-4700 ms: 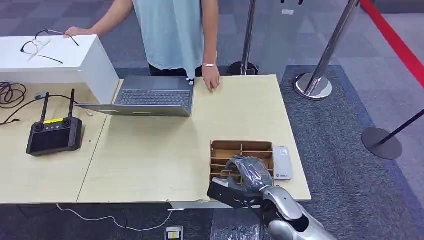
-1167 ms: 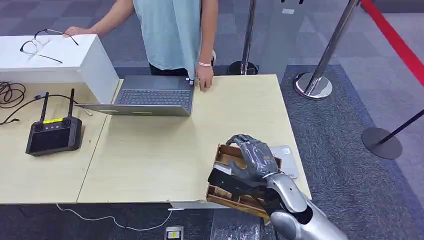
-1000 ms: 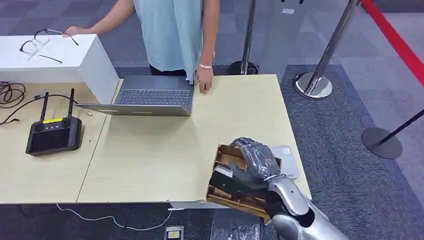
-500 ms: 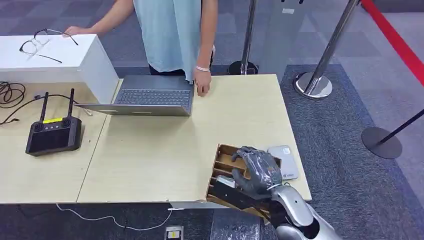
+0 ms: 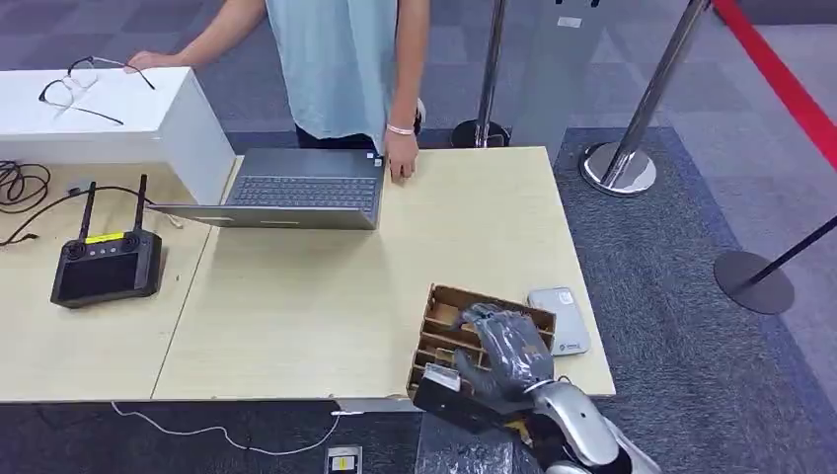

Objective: Pass the card to the sensor for recognition and then transmit it.

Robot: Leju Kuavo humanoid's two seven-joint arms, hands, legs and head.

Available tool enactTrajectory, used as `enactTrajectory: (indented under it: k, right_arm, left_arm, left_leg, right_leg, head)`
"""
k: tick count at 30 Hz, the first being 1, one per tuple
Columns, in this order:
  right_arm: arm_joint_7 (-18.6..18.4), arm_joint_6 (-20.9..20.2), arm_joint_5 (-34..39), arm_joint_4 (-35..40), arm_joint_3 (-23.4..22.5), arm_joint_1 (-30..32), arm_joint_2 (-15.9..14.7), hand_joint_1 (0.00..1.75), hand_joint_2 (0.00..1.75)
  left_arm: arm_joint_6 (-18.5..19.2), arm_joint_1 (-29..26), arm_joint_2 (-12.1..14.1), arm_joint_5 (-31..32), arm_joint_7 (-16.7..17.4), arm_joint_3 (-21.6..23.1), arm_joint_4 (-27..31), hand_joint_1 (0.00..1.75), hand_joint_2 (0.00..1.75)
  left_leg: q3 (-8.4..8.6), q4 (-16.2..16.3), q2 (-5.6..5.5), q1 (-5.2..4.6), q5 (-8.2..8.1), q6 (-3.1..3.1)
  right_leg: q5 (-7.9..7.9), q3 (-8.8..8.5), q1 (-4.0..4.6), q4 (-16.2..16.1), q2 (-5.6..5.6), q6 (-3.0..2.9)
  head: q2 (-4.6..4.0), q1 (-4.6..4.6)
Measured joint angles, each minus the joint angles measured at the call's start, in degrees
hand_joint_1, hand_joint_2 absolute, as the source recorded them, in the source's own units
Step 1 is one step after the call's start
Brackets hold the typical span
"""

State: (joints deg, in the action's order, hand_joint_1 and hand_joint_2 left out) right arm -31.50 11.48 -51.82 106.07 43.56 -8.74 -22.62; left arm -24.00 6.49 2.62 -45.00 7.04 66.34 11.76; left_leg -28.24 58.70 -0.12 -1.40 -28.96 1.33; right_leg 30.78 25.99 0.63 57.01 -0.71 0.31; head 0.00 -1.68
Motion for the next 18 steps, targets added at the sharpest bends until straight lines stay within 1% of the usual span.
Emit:
enactTrajectory:
  k: [15,18]
  right_arm:
    - [1.55,2.05,2.84,-1.94,2.08,0.2,1.25,0.91,1.75]
    - [1.9,2.34,2.97,-2.58,2.45,0.2,1.57,0.87,1.75]
  left_arm:
    - [-0.35,0.01,0.0,0.04,-0.17,-0.02,-0.02,0.0,1.75]
    - [-0.26,0.02,-0.02,0.22,-0.09,-0.02,0.0,0.0,1.75]
  left_leg:
    - [-0.02,0.0,-0.01,0.0,0.0,0.0]
    - [-0.03,0.0,-0.01,0.0,0.0,0.0]
  right_leg:
    - [0.0,0.02,0.0,0.0,0.0,0.0]
    - [0.0,0.03,0.0,0.0,0.0,0.0]
  head:
    - [0.0,0.02]
    - [0.0,0.0]
